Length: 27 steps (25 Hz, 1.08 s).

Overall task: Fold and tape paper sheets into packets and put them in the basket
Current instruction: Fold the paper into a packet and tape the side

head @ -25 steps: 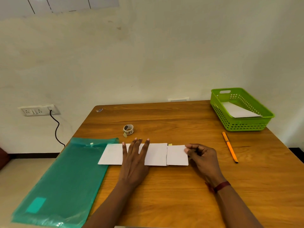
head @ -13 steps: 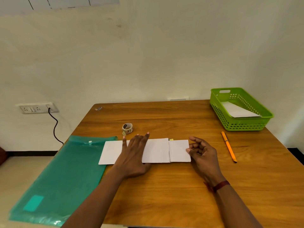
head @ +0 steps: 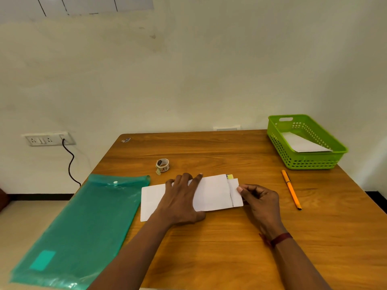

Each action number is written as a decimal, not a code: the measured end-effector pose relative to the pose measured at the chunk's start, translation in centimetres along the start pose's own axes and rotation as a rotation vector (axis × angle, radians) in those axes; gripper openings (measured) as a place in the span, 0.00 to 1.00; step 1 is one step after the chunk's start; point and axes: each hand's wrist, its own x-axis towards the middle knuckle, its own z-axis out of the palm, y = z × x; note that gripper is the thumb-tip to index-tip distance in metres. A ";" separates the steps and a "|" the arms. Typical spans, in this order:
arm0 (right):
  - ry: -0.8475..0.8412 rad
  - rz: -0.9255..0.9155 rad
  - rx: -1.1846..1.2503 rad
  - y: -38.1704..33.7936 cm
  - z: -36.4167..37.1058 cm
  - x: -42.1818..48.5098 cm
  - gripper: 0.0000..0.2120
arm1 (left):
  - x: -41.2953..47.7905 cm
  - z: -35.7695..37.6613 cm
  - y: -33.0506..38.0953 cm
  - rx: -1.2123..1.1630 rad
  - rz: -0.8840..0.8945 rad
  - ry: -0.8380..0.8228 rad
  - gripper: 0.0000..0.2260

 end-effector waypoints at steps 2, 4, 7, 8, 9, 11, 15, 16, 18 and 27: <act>-0.008 -0.022 -0.037 -0.2 0.0 -0.1 0.05 | 0.2 -0.1 0.8 -0.001 -0.009 0.032 0.49; -0.024 -0.054 -0.064 -0.5 0.0 -0.1 0.05 | 0.3 -0.2 1.4 -0.001 -0.015 0.067 0.48; -0.009 -0.080 -0.049 -0.6 0.0 -0.1 0.11 | 0.3 -0.1 2.0 0.018 -0.032 0.117 0.48; -0.003 -0.085 -0.046 -0.6 0.1 -0.2 0.12 | 0.3 0.0 2.1 0.022 -0.039 0.124 0.48; -0.004 -0.093 -0.054 -0.5 0.1 -0.2 0.12 | 0.3 0.2 2.2 0.023 -0.045 0.127 0.48; -0.030 -0.136 -0.103 -0.2 0.0 -0.3 0.10 | 0.3 0.4 2.5 0.022 -0.056 0.134 0.48; -0.056 -0.224 -0.195 -0.2 0.0 -0.5 0.11 | 0.5 0.7 3.2 -0.008 -0.075 0.143 0.48; -0.054 -0.227 -0.221 -0.3 0.0 -0.5 0.10 | 0.6 0.7 3.4 -0.013 -0.080 0.147 0.48; -0.093 -0.216 -0.262 -0.4 0.1 -0.5 0.10 | 0.7 0.7 3.6 -0.020 -0.091 0.158 0.48; -0.139 -0.162 -0.073 -2.0 1.1 -0.5 0.19 | 1.3 -0.5 4.3 -0.084 -0.115 0.220 0.50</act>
